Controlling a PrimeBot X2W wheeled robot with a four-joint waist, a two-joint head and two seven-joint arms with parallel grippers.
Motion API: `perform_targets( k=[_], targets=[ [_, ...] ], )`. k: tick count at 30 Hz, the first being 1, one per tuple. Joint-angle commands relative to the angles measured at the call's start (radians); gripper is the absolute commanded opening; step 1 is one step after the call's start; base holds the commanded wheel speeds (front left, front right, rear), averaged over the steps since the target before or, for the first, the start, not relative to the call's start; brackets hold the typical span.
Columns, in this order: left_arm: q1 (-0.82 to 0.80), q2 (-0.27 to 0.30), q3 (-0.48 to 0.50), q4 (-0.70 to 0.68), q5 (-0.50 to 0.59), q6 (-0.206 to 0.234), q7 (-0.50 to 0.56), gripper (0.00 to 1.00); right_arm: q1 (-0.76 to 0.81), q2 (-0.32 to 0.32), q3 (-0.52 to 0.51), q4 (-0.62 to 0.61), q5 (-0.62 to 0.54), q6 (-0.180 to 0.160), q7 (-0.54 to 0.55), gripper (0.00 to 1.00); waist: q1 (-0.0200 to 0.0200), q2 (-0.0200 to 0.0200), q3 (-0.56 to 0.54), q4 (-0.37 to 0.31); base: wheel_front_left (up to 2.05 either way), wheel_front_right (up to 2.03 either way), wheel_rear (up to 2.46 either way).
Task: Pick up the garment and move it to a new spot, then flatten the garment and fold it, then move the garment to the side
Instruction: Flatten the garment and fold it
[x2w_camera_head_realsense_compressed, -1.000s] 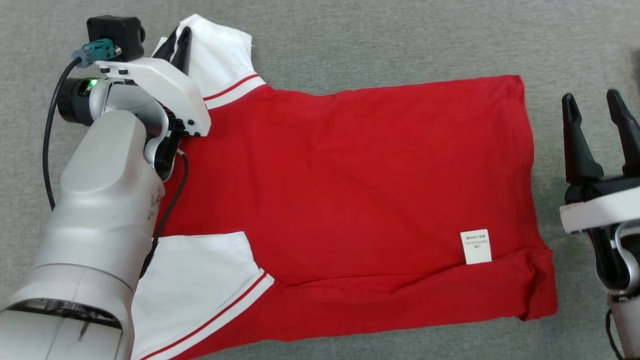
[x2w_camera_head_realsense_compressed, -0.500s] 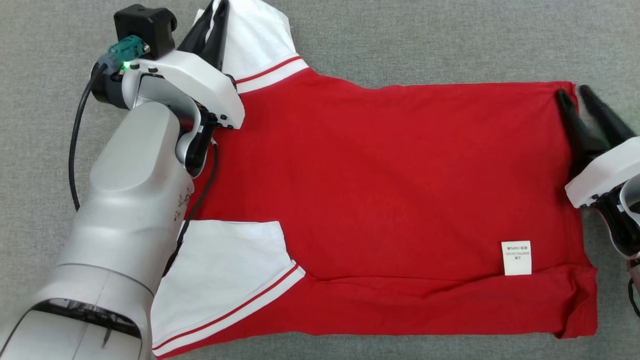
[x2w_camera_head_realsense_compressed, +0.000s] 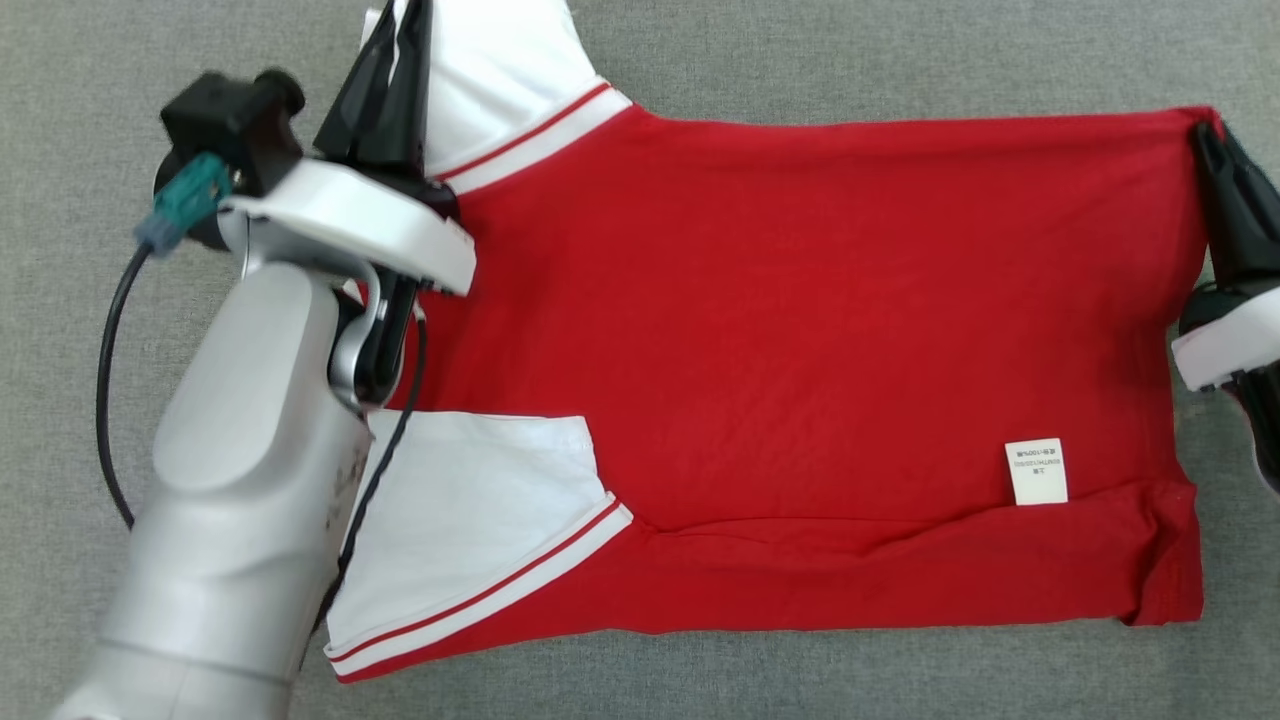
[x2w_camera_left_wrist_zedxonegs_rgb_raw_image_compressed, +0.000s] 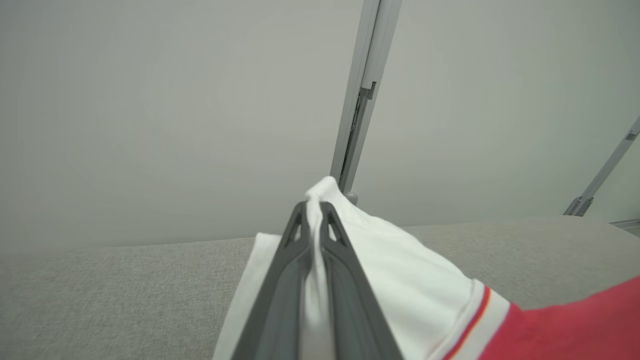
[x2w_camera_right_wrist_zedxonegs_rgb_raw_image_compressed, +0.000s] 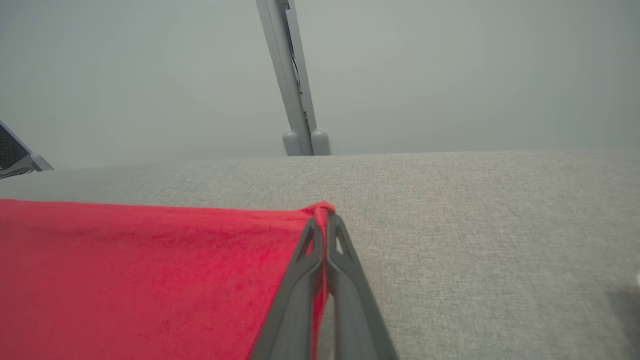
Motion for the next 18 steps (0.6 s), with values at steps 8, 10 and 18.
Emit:
perform_targets(
  k=[8, 10, 18],
  targets=[
    [0.335, 0.027, 0.051, -0.334, 0.043, 0.062, -0.004, 0.0, 0.133, 0.015, -0.035, -0.024, 0.073, -0.001, -0.04, 0.0, 0.0, 0.0, -0.036, -0.002, 0.0, 0.0, 0.0],
    [0.413, 0.032, 0.049, -0.387, 0.038, 0.08, -0.003, 0.0, 0.165, 0.023, -0.046, -0.033, 0.084, -0.001, -0.046, 0.0, 0.0, 0.0, -0.043, -0.002, 0.0, 0.0, 0.0],
    [0.673, 0.072, 0.031, -0.583, 0.045, 0.149, 0.068, 0.0, 0.323, 0.05, -0.091, -0.127, 0.128, -0.001, -0.048, 0.0, 0.0, 0.0, -0.066, 0.011, 0.0, 0.0, 0.0]
  ],
)
